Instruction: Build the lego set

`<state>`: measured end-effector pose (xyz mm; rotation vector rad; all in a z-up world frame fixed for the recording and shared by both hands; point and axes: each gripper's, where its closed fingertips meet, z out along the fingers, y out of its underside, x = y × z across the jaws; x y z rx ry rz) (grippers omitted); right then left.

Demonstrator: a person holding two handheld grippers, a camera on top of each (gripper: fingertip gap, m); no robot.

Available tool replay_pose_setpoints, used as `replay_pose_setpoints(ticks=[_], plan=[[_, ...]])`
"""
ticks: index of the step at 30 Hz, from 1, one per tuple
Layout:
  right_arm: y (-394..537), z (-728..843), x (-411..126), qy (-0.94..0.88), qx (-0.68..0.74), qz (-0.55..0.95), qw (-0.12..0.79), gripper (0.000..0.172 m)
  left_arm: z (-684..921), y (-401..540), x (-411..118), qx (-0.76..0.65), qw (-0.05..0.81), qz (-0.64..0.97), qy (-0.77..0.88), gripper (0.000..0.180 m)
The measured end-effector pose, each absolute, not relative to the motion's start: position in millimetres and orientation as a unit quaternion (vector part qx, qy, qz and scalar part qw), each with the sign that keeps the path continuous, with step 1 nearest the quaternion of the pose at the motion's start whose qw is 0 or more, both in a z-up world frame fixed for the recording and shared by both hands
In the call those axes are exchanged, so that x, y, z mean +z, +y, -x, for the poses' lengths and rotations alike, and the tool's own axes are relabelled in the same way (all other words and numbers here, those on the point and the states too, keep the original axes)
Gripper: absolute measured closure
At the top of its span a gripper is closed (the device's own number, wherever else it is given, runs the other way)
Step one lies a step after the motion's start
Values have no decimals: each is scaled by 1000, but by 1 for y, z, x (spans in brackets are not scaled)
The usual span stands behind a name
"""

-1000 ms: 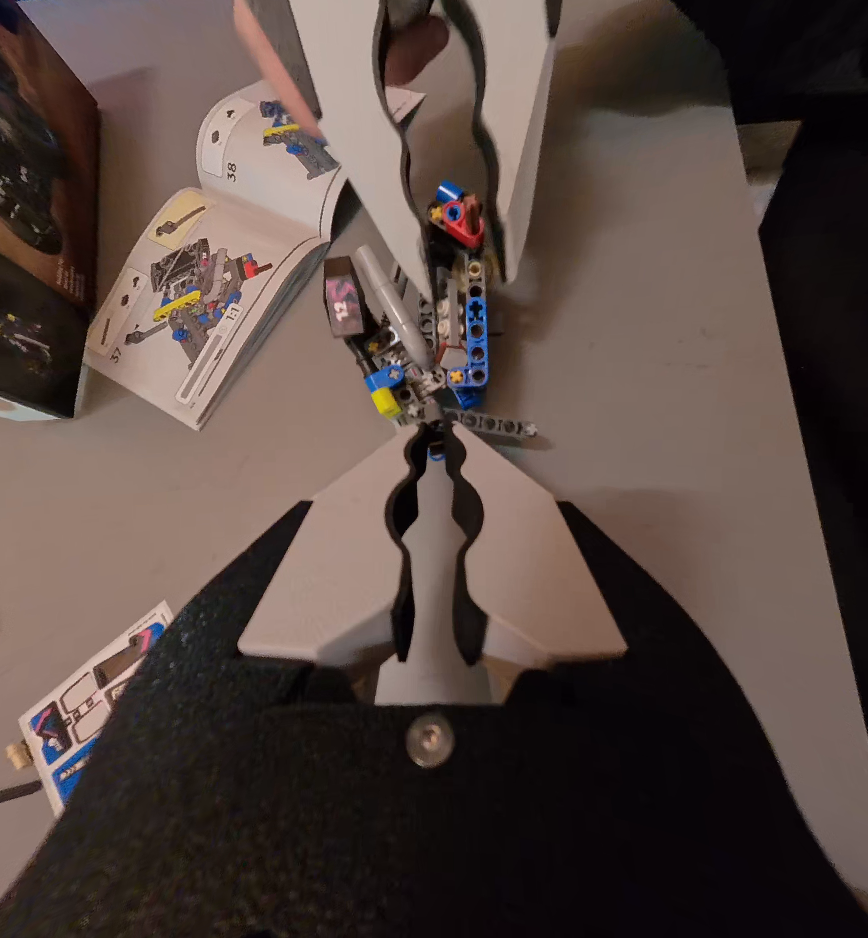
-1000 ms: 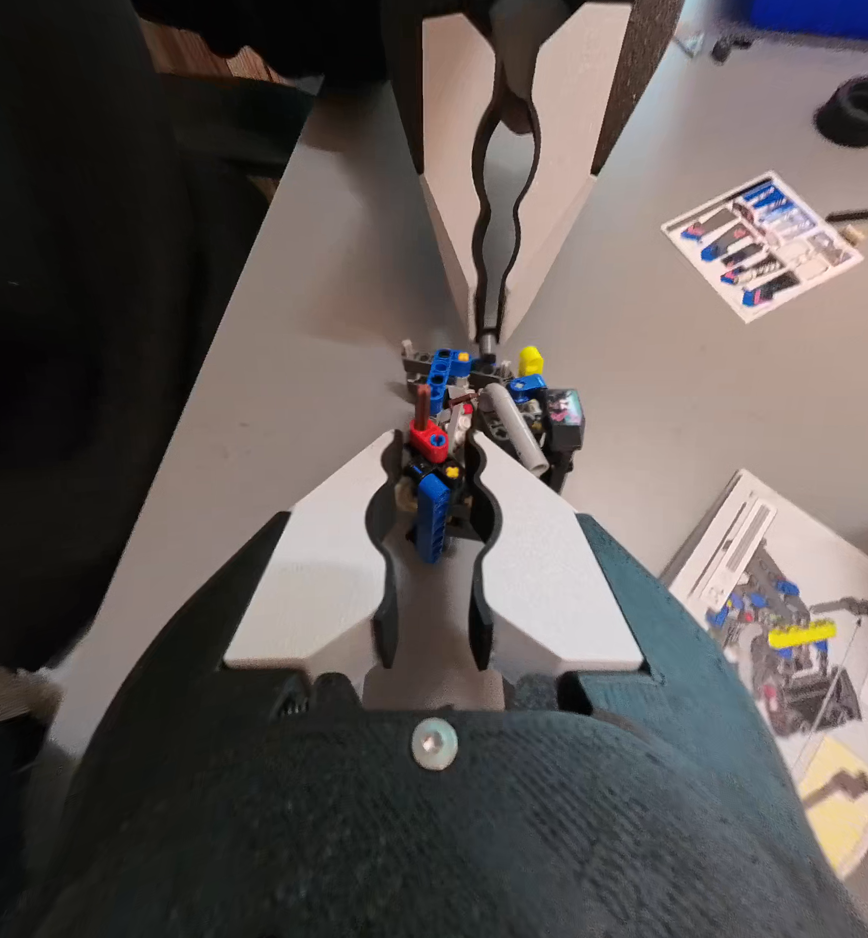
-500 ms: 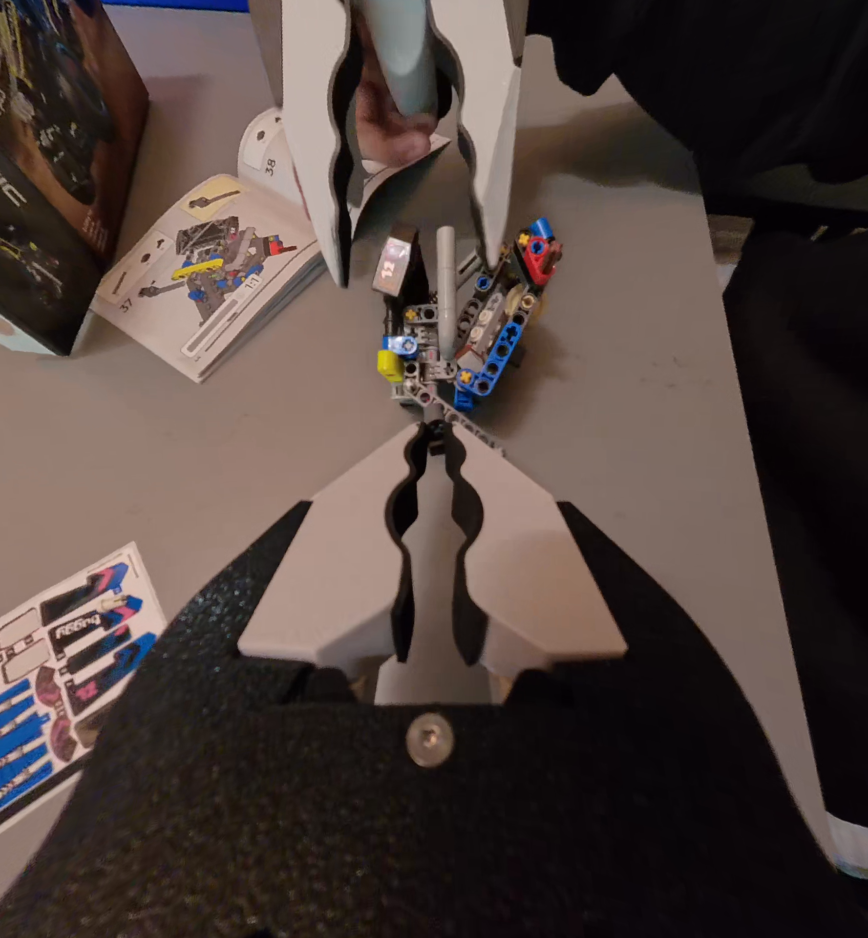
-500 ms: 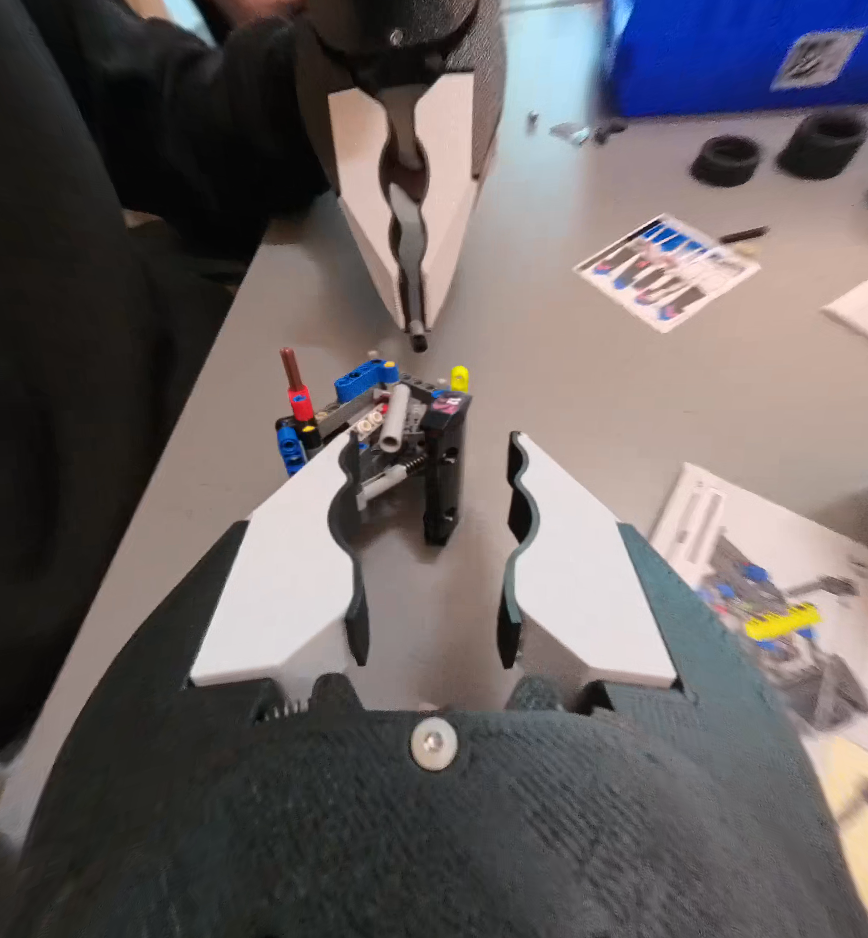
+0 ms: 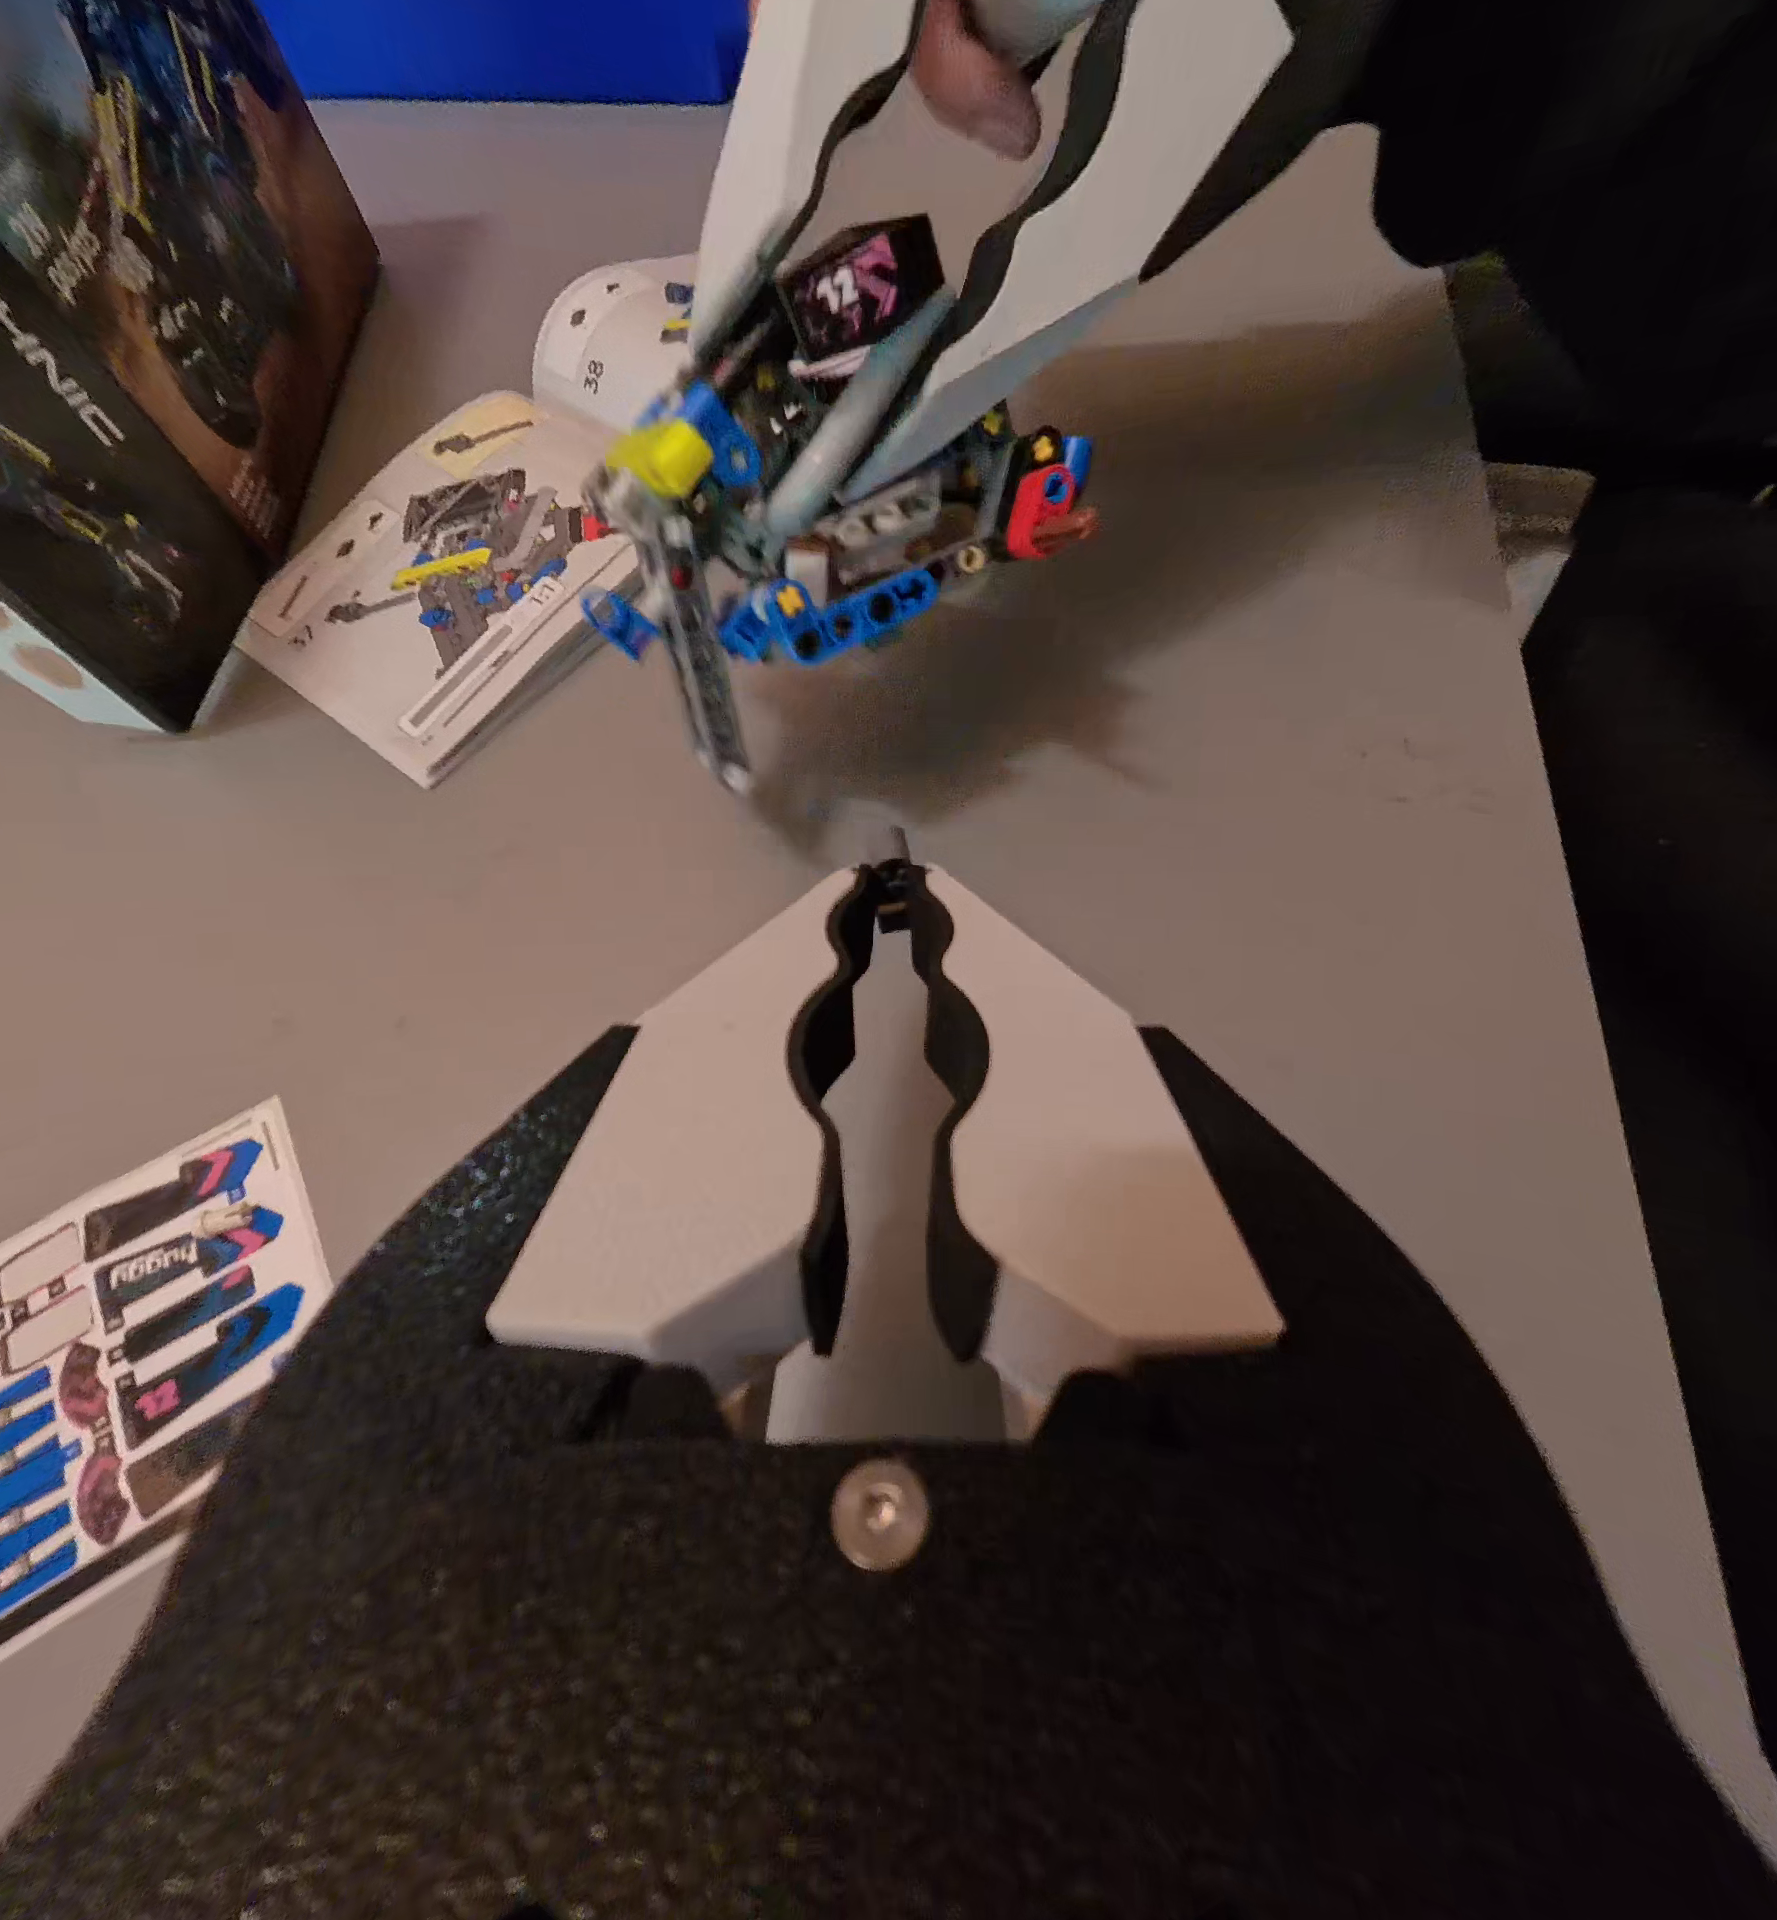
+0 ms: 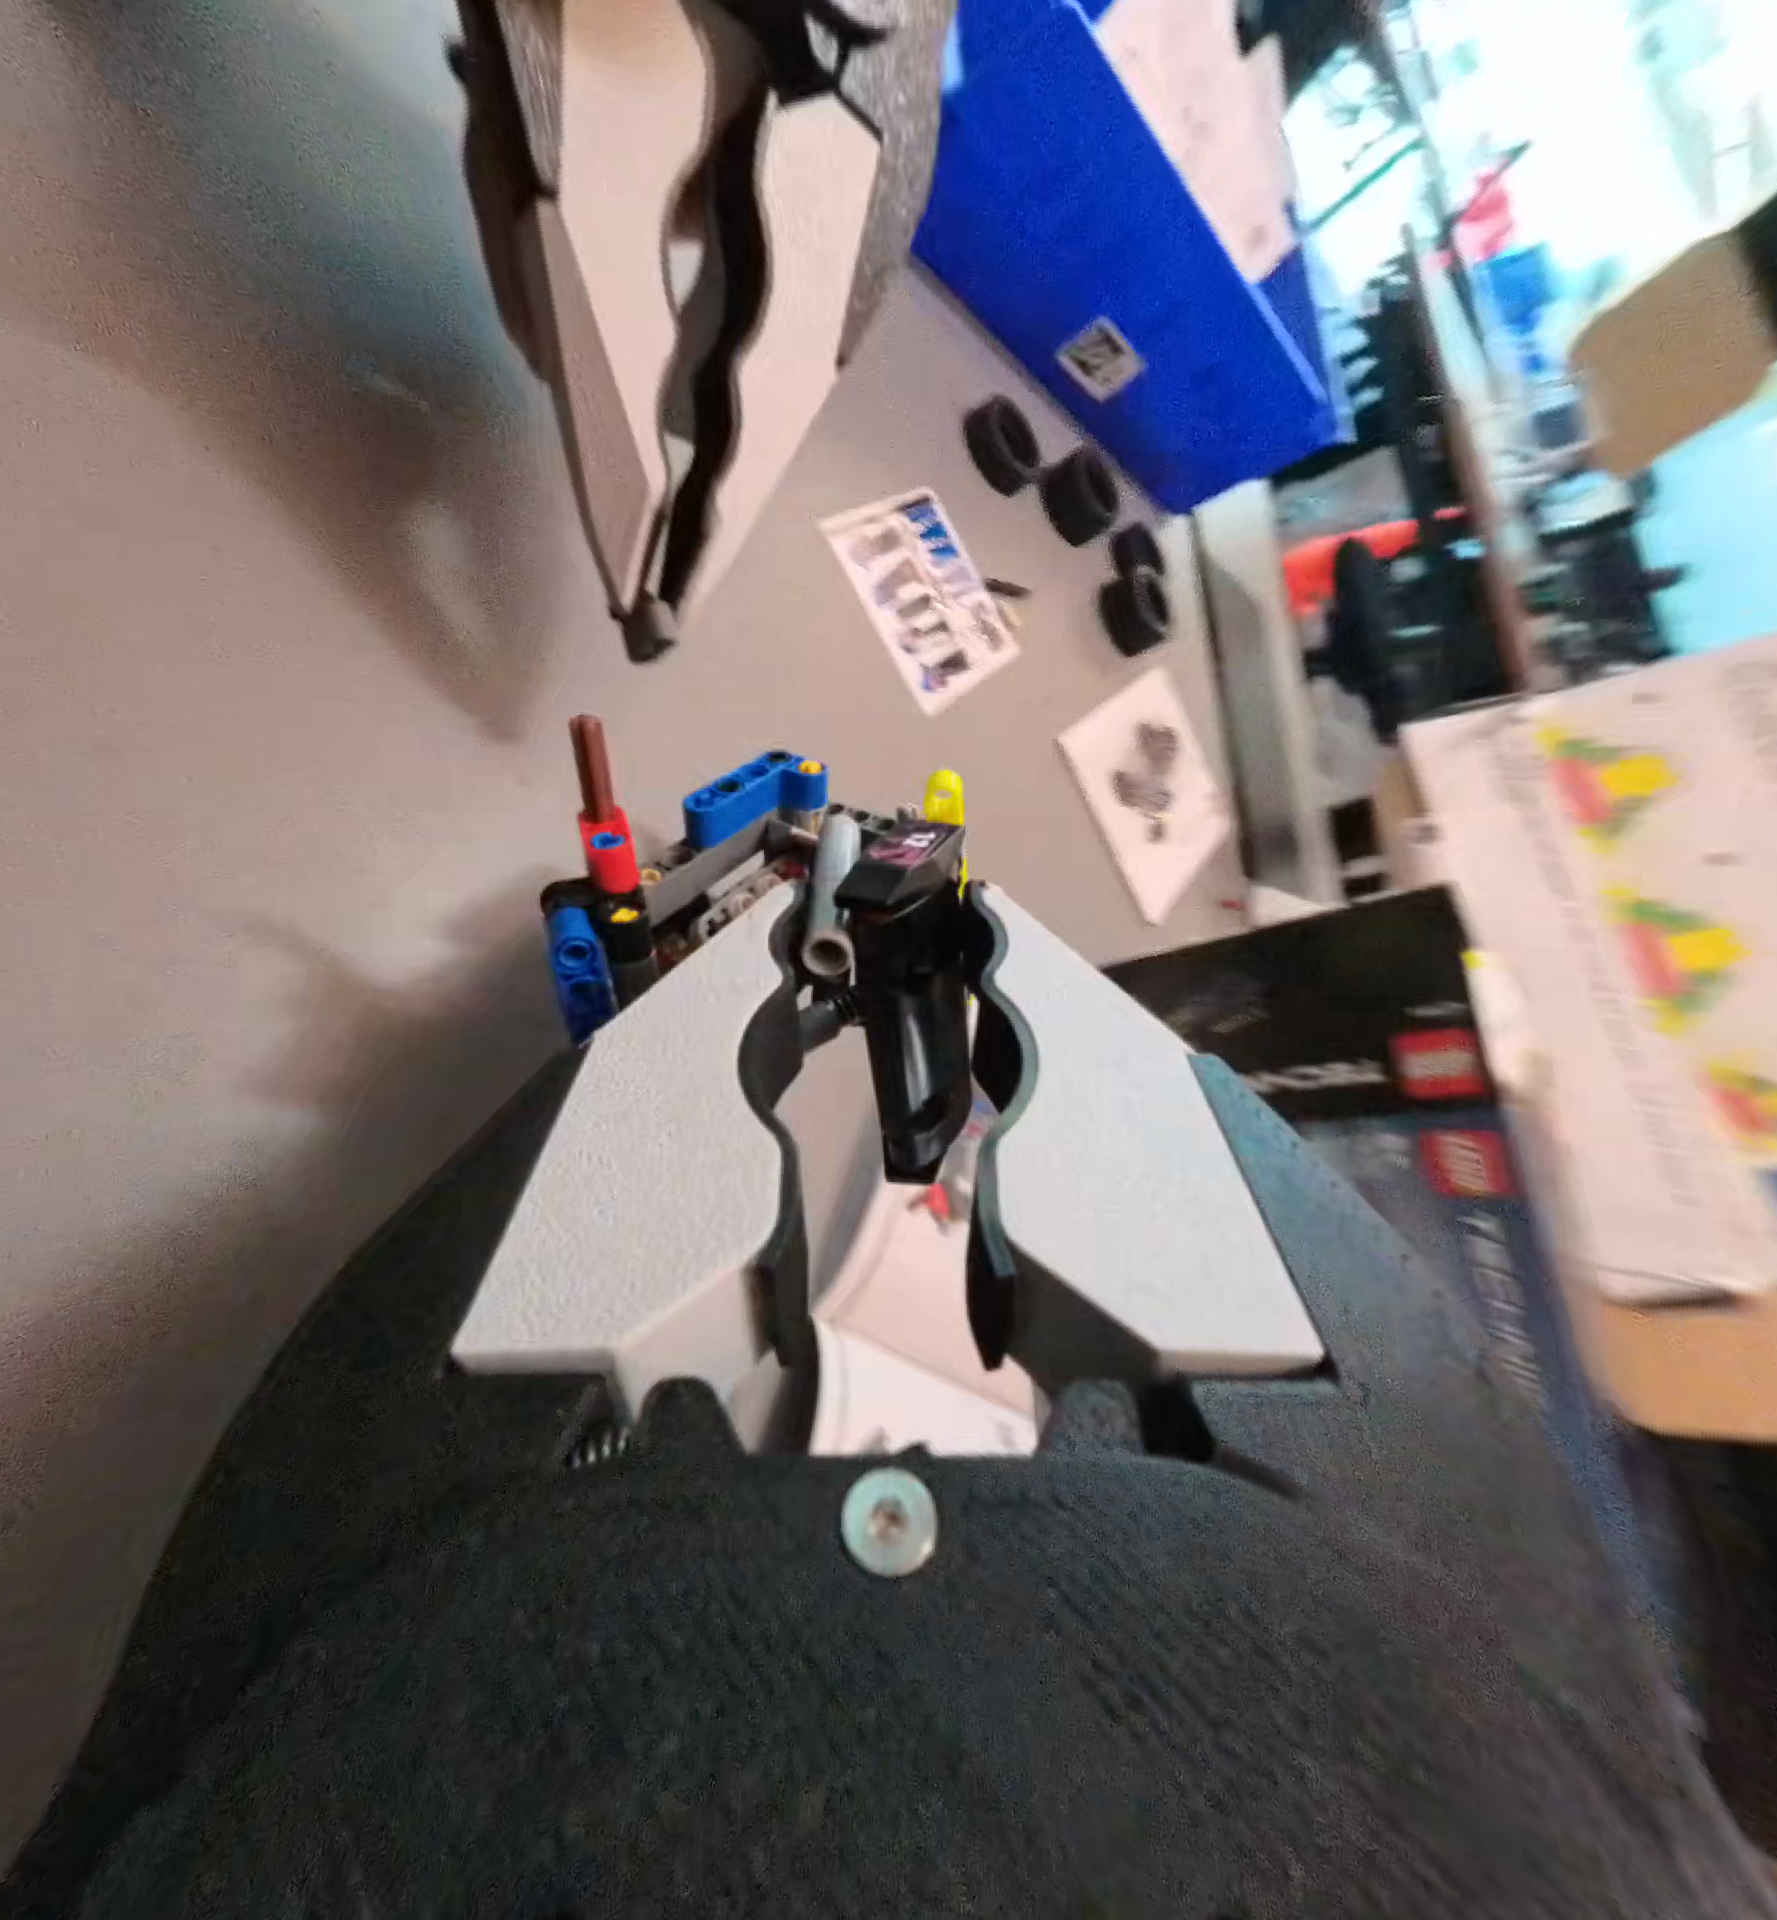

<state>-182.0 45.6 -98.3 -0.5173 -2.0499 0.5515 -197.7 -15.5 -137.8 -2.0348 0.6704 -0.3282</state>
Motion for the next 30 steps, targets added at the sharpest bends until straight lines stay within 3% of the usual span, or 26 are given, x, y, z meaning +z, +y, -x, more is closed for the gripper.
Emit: replay_pose_setpoints(ticks=[9, 12, 23, 30], plan=[[78, 152, -26, -722, -78, 60, 685, 147, 162, 27, -114, -135, 505, 799, 296, 177], [86, 150, 10, -673, -176, -16, 718, 147, 150, 42, -109, -136, 513, 791, 304, 177], [142, 186, 133, -602, -174, -125, 769, 147, 153, 67, -115, -122, 541, 792, 254, 177], [178, 196, 176, -585, -168, -123, 784, 147, 158, 69, -126, -99, 541, 797, 250, 177]])
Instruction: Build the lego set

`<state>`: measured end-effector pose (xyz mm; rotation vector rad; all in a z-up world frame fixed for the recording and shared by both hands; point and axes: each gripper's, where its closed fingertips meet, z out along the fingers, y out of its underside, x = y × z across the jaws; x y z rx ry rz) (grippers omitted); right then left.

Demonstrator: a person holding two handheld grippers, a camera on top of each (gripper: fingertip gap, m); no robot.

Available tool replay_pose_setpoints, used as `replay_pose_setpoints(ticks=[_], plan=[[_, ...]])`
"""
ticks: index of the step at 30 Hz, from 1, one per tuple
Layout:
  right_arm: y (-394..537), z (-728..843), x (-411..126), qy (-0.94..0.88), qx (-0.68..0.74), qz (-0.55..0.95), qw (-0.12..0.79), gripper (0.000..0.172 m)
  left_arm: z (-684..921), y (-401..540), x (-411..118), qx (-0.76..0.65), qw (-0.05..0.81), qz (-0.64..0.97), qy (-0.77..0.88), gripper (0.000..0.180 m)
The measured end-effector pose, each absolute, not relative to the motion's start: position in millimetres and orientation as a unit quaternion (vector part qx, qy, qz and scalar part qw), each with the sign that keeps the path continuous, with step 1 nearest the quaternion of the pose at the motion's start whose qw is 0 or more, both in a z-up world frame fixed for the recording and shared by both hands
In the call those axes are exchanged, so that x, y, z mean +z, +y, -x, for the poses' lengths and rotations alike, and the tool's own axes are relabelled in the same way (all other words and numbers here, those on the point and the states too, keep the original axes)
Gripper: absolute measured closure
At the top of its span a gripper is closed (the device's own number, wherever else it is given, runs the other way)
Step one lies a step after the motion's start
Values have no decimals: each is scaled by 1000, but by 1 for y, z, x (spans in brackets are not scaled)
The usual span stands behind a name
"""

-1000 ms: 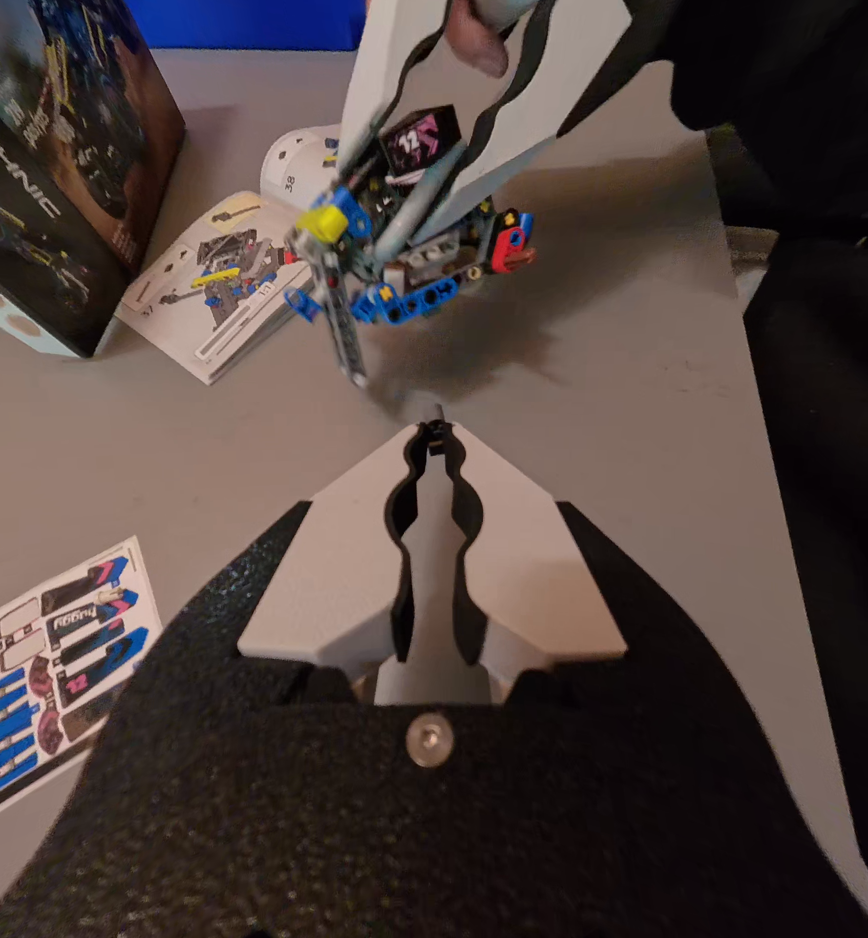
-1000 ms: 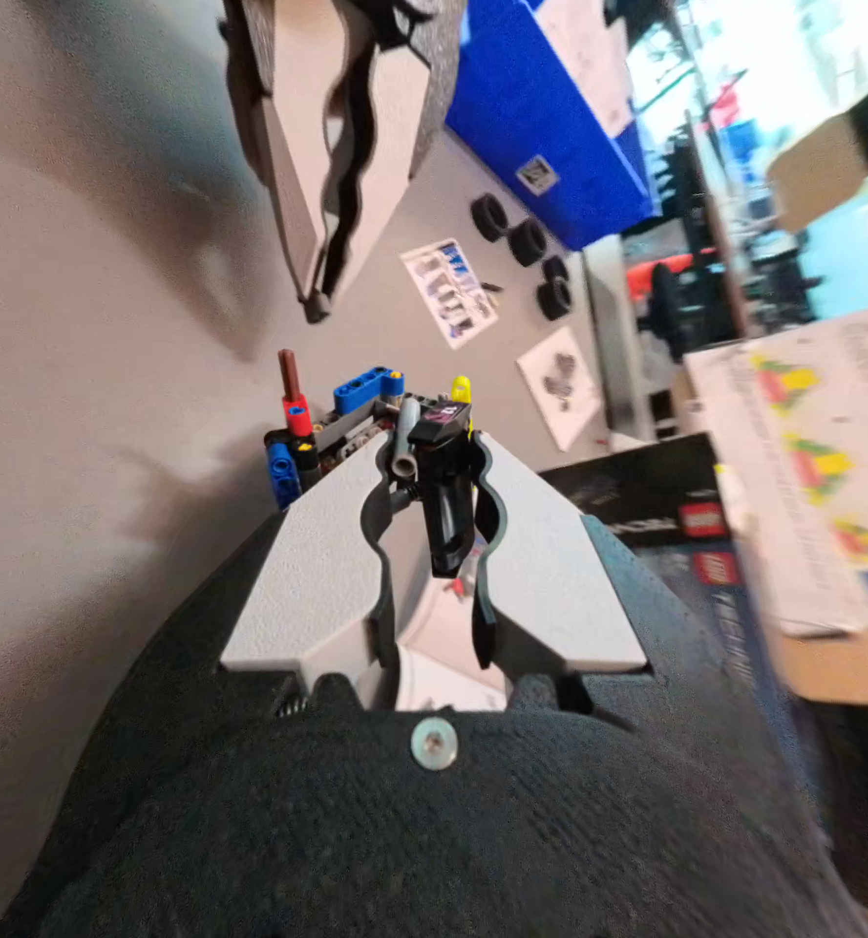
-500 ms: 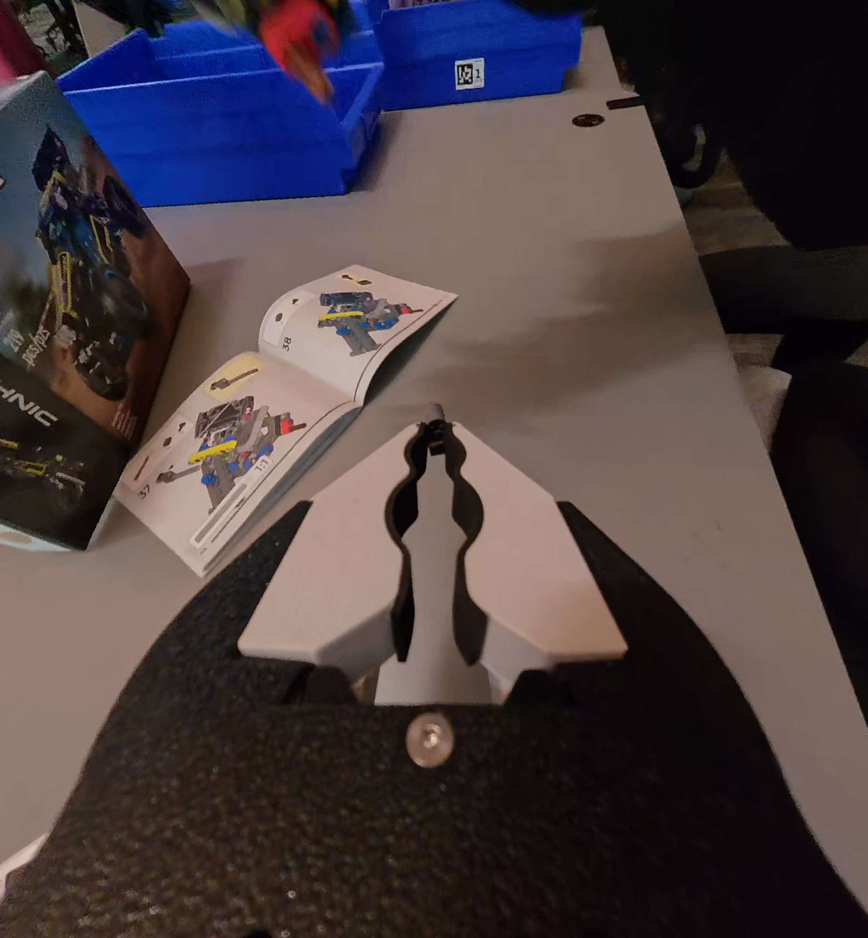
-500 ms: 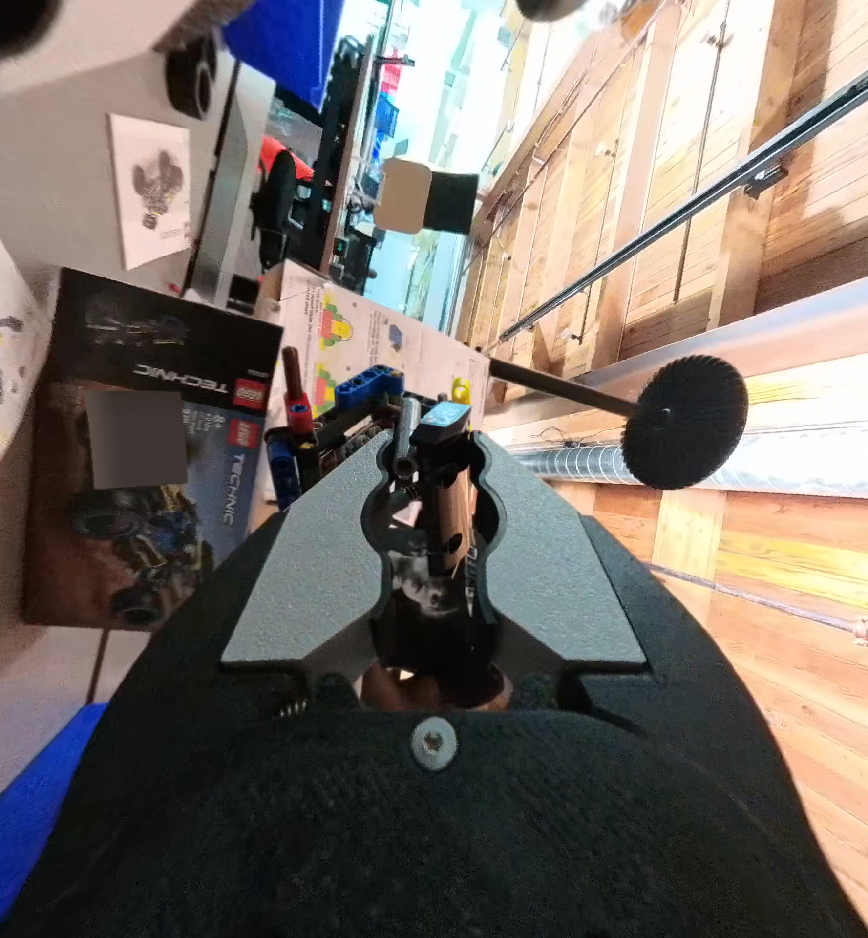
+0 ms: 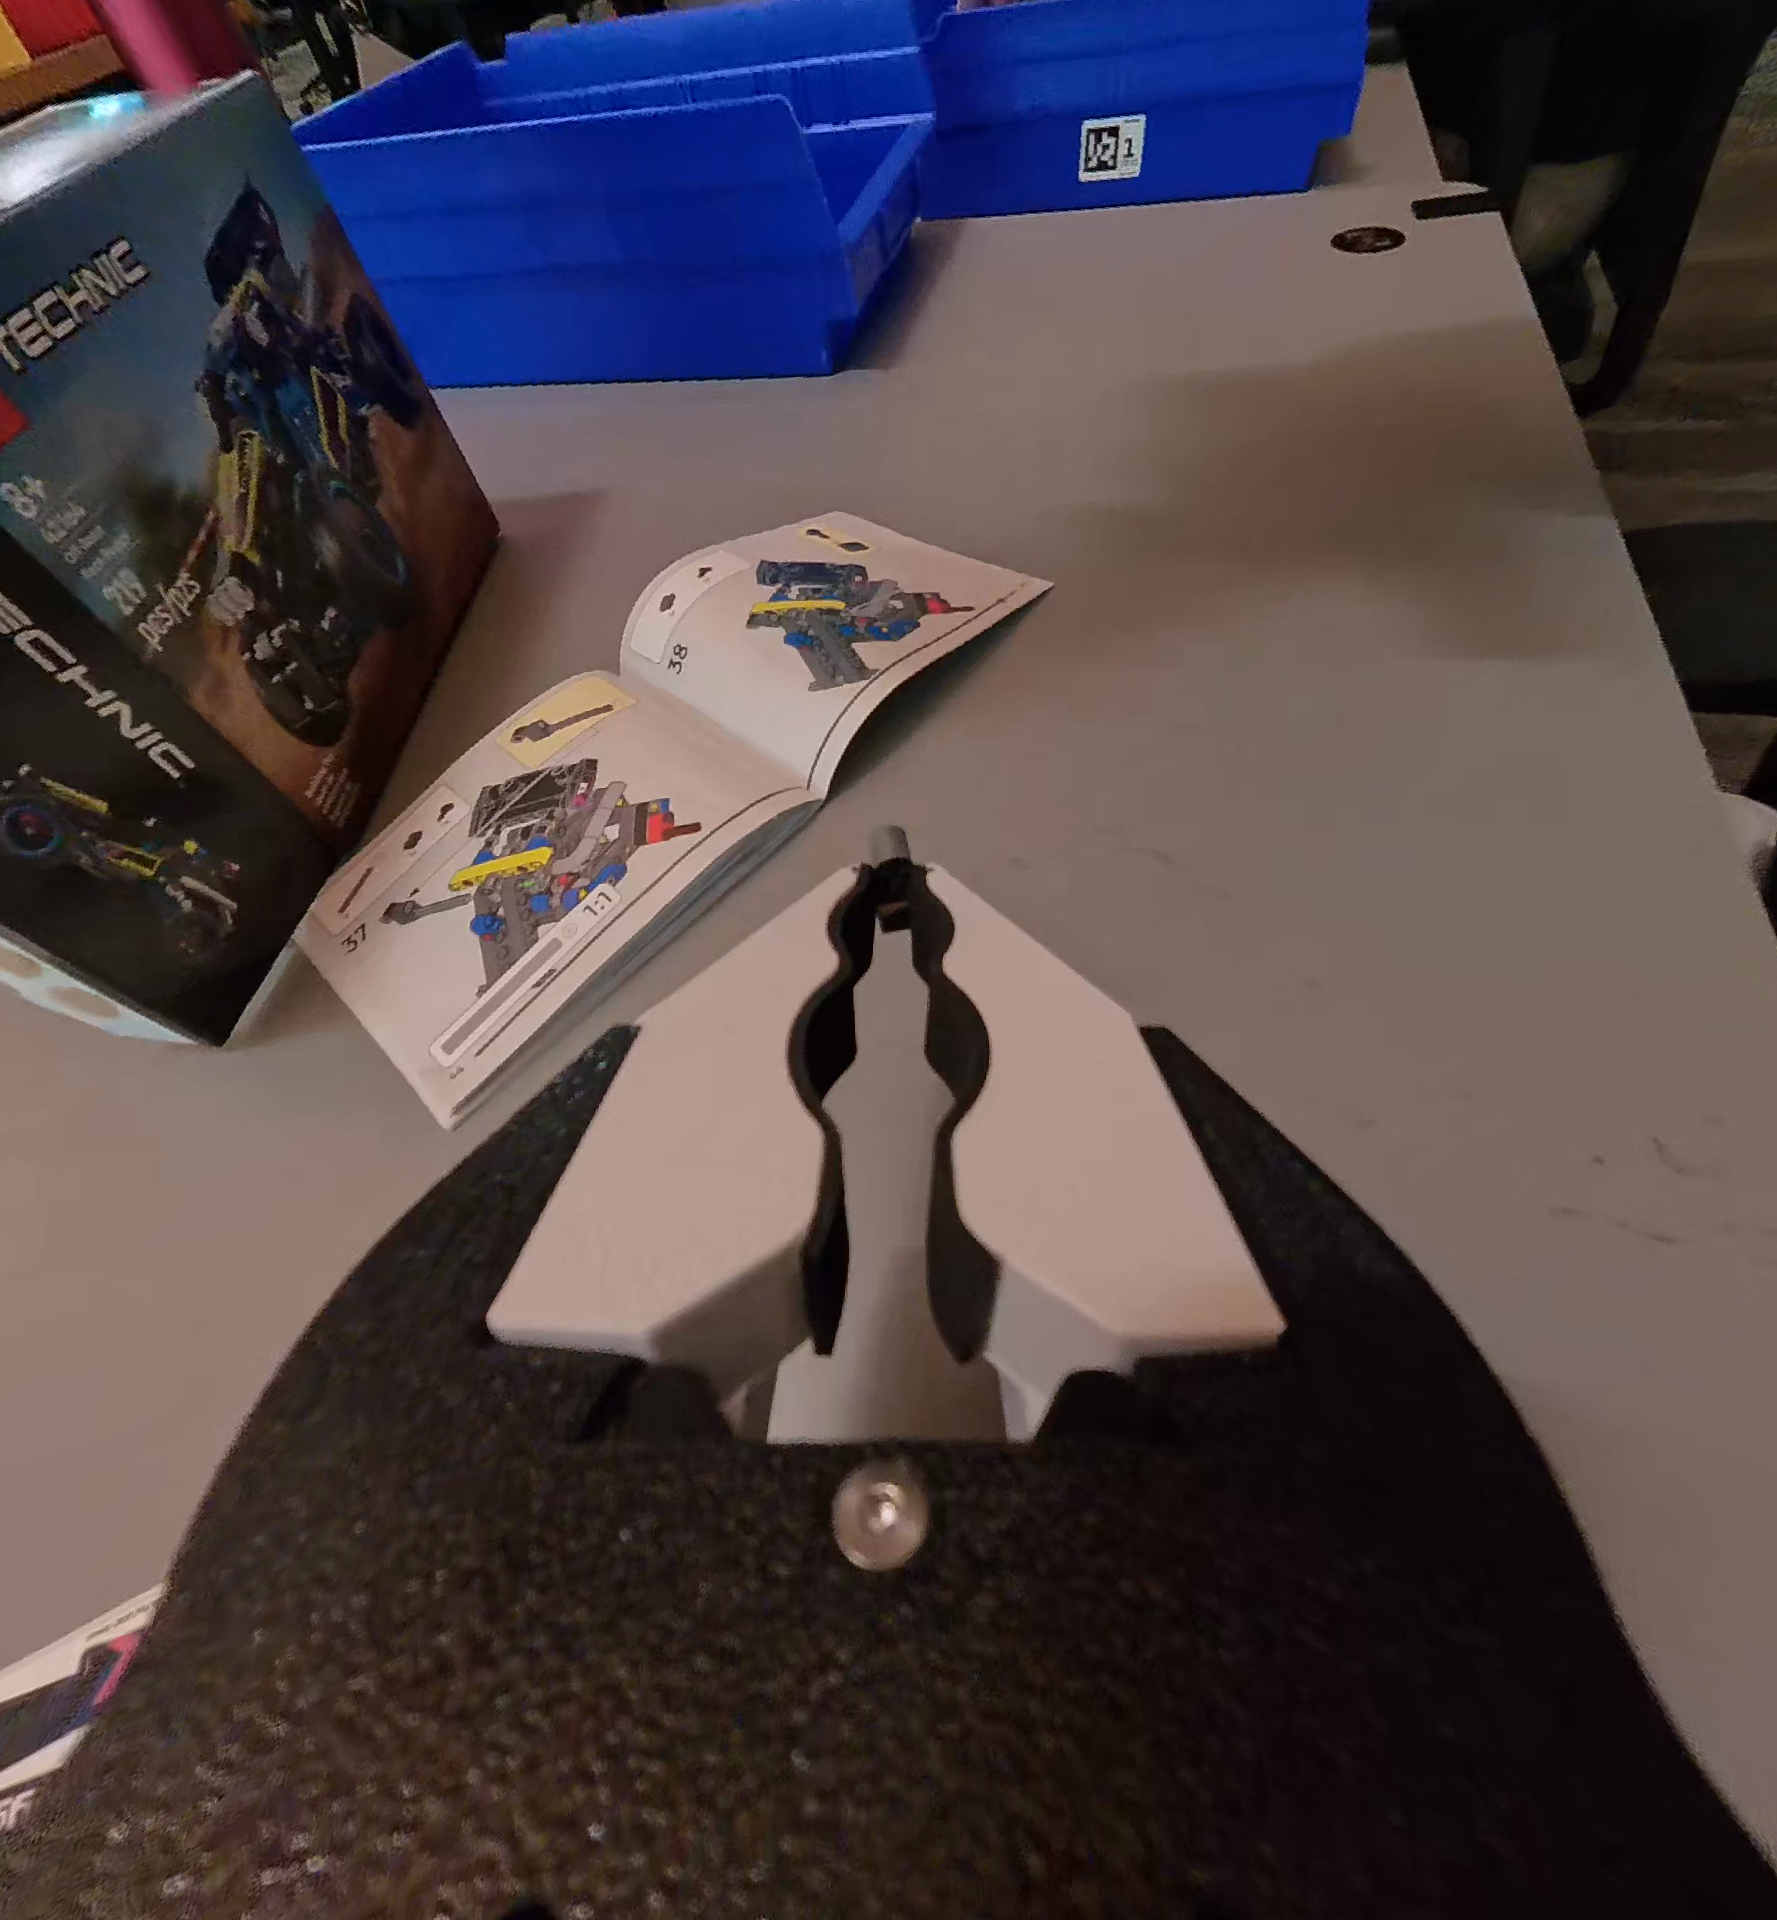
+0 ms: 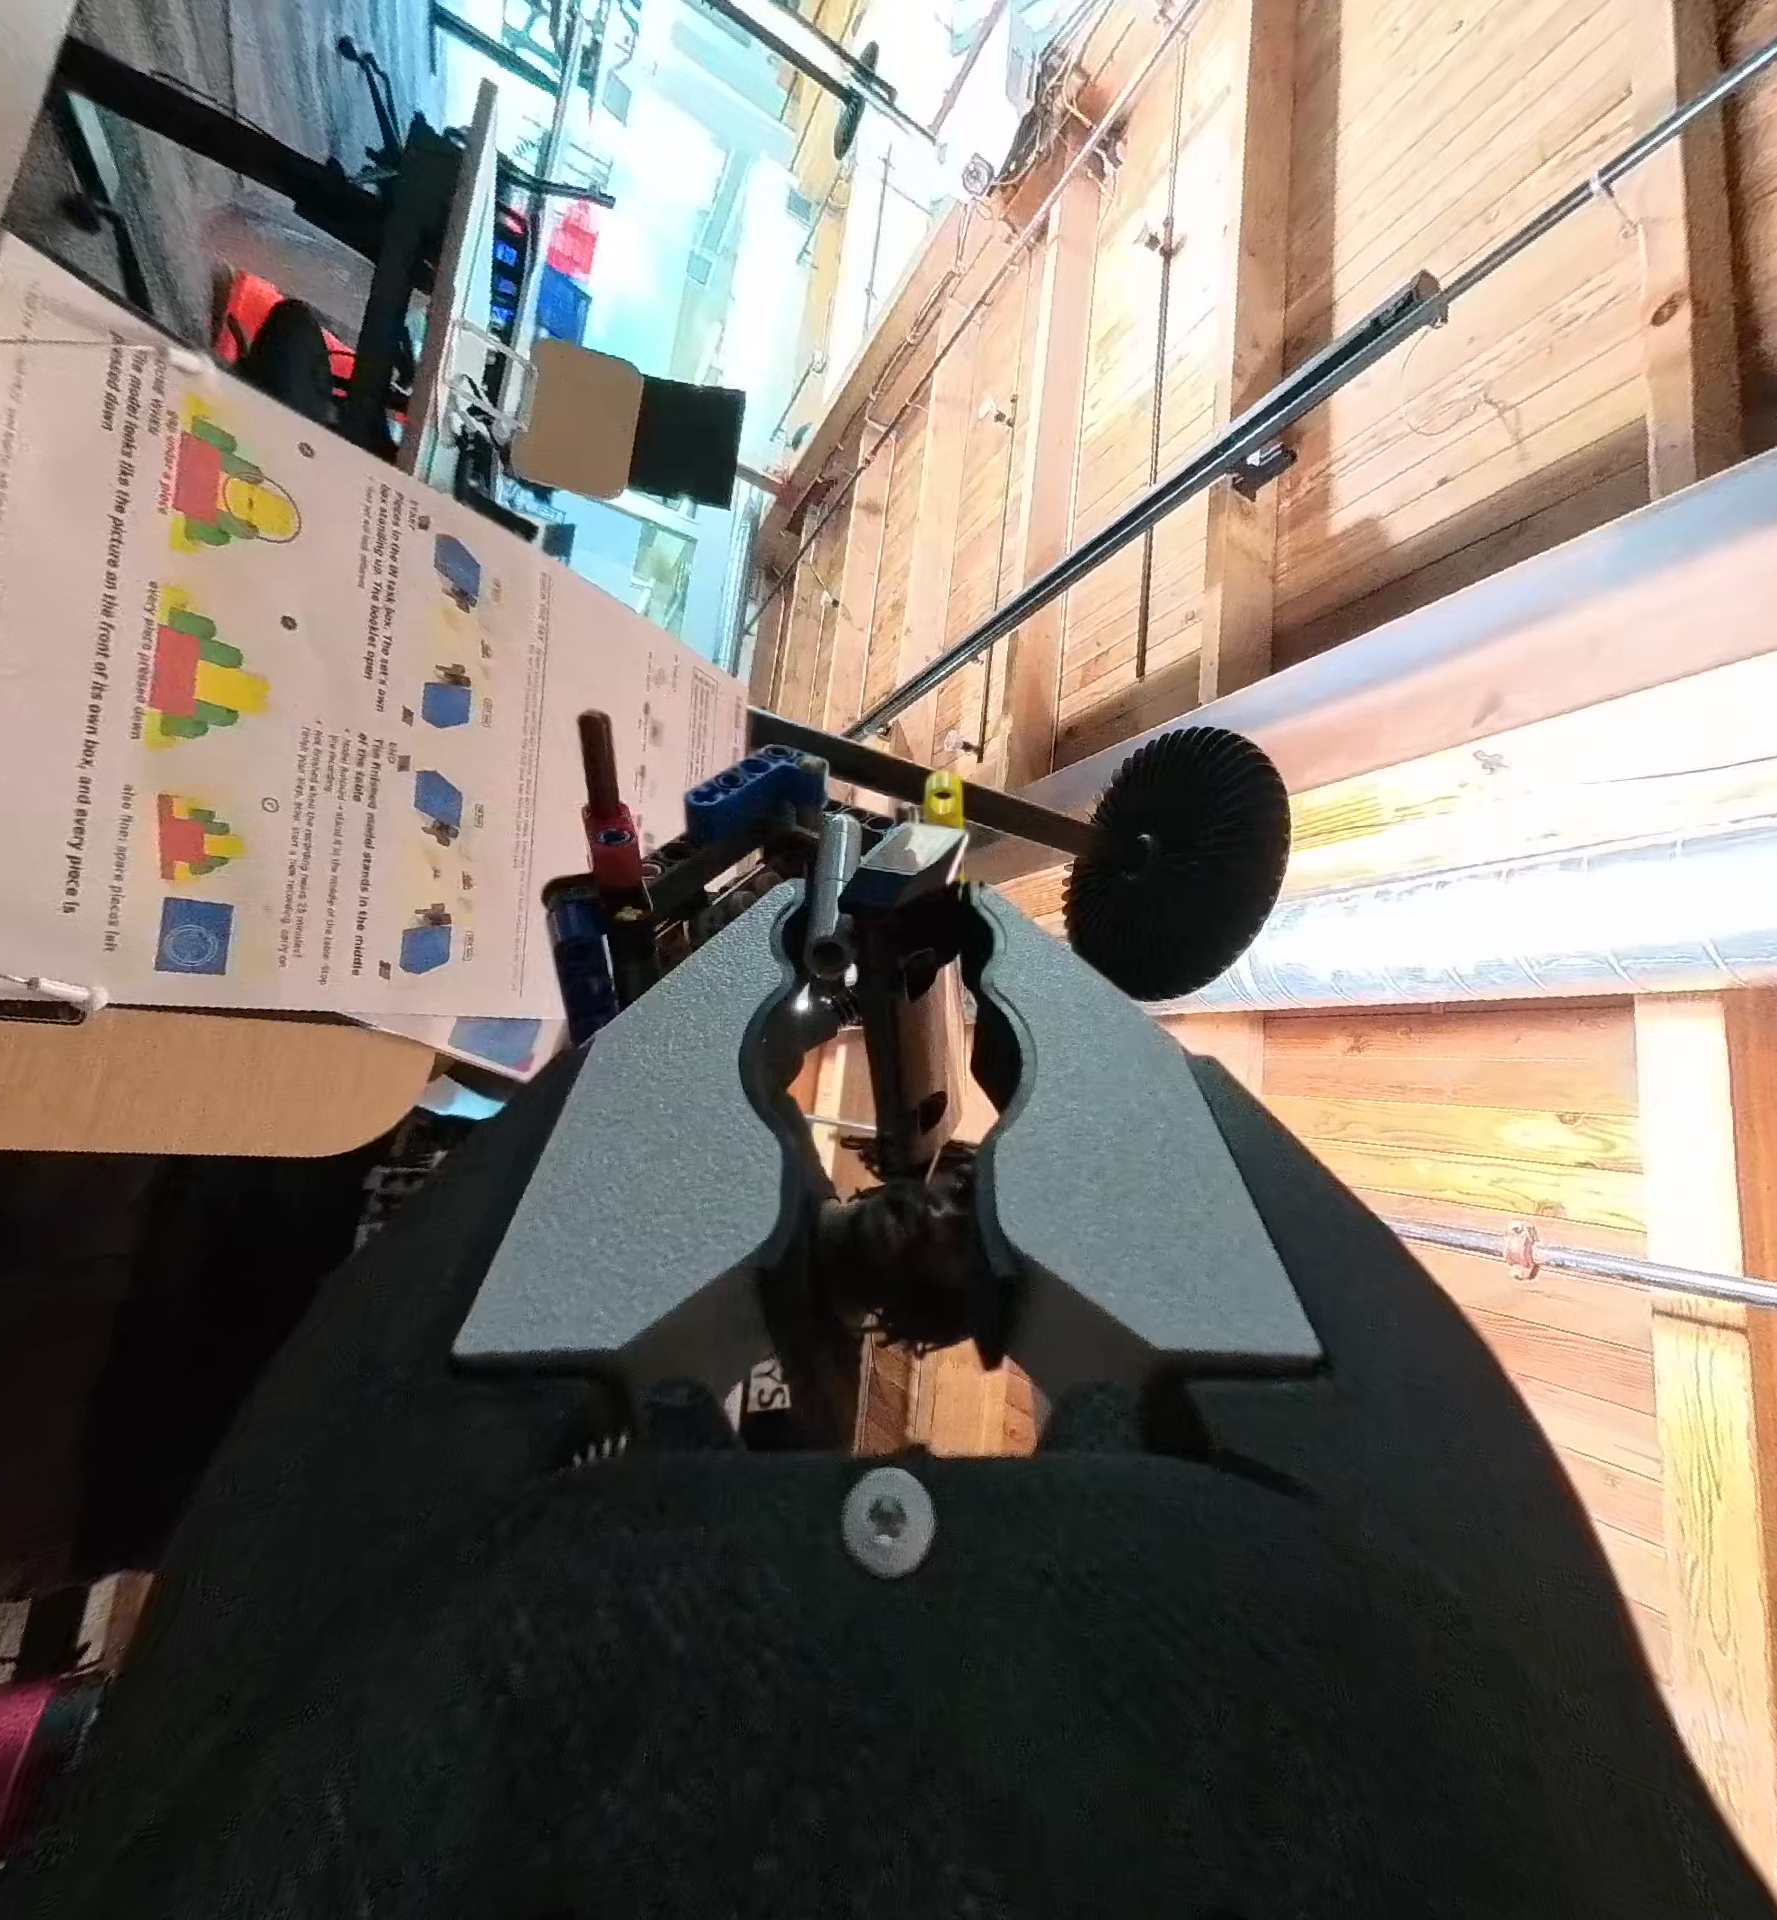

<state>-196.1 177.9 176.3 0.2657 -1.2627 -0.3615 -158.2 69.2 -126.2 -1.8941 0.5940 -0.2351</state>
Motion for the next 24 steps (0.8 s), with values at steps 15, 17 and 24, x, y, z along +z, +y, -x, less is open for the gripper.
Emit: replay_pose_setpoints(ticks=[15, 17, 24], plan=[[178, 207, 189, -595, -123, -129, 783, 147, 158, 66, -132, -101, 538, 799, 247, 178], [180, 208, 191, -597, -122, -127, 783, 147, 158, 66, -131, -104, 539, 799, 247, 177], [183, 209, 190, -600, -120, -119, 782, 147, 156, 66, -131, -105, 538, 798, 250, 177]])
